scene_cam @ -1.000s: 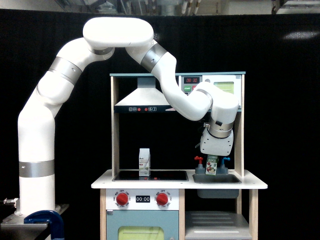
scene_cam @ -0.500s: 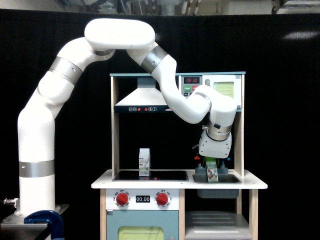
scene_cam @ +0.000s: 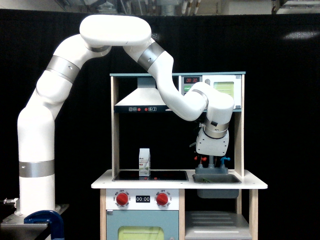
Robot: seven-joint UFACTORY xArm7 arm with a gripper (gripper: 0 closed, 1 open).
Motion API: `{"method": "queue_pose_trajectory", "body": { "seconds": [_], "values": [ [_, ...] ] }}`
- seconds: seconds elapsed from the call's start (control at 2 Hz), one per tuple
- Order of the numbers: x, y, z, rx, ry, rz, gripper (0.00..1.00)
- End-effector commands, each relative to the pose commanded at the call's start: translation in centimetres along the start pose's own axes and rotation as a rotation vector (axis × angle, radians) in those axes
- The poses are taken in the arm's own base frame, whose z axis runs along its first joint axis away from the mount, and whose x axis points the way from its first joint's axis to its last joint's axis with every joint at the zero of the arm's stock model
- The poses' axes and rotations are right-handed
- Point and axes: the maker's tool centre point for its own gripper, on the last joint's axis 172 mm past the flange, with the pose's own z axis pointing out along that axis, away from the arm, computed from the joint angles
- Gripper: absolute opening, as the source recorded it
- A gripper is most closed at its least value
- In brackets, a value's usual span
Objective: Put the green box into the sink
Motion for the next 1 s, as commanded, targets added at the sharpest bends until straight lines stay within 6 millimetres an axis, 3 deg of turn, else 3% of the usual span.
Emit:
{"method": "queue_pose_trajectory", "body": {
  "seconds": [0.5, 1.0],
  "values": [
    [-2.5, -7.7, -8.5, 0.000, 0.000, 0.000, 1.00],
    [-7.5, -11.3, -13.6, 0.000, 0.000, 0.000, 1.00]
  ]
}}
